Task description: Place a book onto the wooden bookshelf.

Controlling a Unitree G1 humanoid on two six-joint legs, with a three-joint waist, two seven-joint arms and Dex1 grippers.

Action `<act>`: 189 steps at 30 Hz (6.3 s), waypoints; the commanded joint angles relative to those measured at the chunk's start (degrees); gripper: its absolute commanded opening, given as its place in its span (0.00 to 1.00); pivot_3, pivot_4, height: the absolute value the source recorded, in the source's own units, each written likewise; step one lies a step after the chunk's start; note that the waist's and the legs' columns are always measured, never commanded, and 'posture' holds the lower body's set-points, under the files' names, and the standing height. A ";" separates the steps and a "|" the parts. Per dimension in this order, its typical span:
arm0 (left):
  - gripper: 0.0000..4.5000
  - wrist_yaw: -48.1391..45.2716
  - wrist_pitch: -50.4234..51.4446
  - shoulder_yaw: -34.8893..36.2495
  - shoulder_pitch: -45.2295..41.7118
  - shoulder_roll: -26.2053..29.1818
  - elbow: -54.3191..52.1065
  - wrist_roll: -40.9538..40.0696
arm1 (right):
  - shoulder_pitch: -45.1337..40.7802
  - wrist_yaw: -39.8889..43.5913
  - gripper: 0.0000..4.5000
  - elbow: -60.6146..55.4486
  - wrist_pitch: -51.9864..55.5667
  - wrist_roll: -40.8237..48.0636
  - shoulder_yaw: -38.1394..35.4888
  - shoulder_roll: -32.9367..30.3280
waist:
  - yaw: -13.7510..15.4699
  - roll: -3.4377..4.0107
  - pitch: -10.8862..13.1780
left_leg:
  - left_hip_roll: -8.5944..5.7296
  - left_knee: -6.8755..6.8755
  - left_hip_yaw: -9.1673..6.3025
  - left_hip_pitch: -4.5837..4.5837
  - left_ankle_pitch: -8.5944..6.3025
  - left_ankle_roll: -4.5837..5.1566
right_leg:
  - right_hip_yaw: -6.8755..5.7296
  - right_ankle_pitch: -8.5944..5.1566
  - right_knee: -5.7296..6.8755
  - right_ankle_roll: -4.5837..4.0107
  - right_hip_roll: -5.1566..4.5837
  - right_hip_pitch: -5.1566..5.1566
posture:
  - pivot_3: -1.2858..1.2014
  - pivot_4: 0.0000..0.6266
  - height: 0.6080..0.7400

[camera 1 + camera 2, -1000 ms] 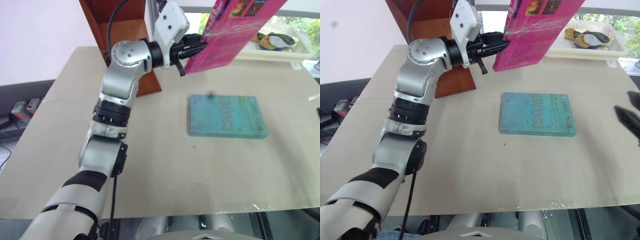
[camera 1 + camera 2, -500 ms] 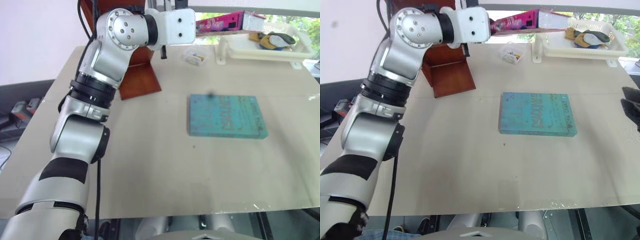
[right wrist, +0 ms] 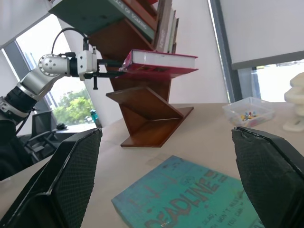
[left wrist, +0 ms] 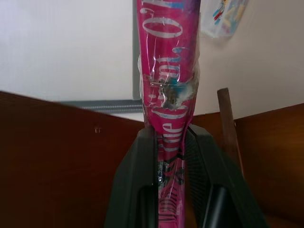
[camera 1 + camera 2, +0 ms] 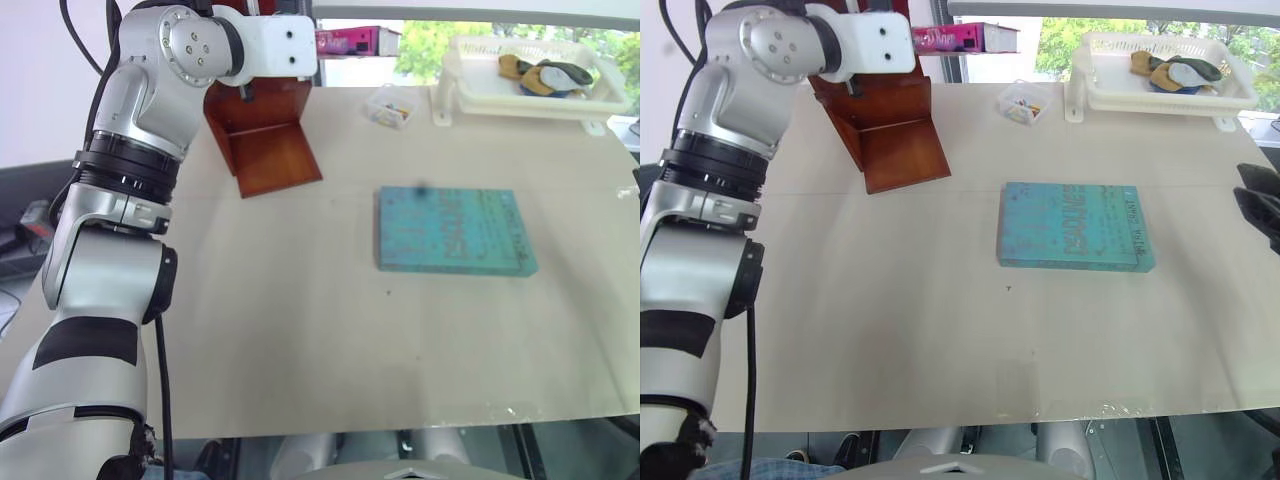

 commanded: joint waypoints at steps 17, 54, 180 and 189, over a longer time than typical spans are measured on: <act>0.10 -9.25 22.81 2.63 8.21 7.39 -23.27 5.87 | -20.64 7.64 1.00 17.04 -5.31 -9.54 9.59 -1.65 | -1.58 0.02 -0.02 | 0.02 0.03 0.35 0.03 0.01 0.00 | 0.32 0.00 0.56 -0.01 -0.02 -0.28 | 0.52 0.24 1.00; 0.99 -22.73 37.93 3.68 11.25 14.44 -39.32 10.44 | -42.41 15.22 1.00 41.48 -13.63 -21.40 18.32 1.93 | -1.70 0.03 -0.01 | -0.02 -0.02 0.31 -0.21 0.01 -0.01 | 0.26 0.00 0.65 -0.02 -0.06 -0.57 | 0.52 0.24 1.00; 0.99 10.40 34.93 41.30 84.73 -0.71 -59.58 -68.21 | 21.48 0.79 1.00 -13.67 -0.36 -5.28 -1.80 -1.26 | 0.25 0.37 -0.33 | 0.19 -0.19 0.36 1.20 -0.07 0.10 | 0.53 0.13 -0.24 0.13 -0.15 1.05 | 0.52 0.24 1.00; 0.99 7.41 33.25 43.80 88.56 1.64 -59.52 -67.55 | 22.58 2.05 1.00 -10.28 -7.62 -12.38 0.47 -1.63 | 0.14 0.40 -0.35 | 0.21 -0.22 0.34 1.32 -0.09 0.11 | 0.50 0.14 -0.34 0.13 -0.16 1.23 | 0.52 0.24 1.00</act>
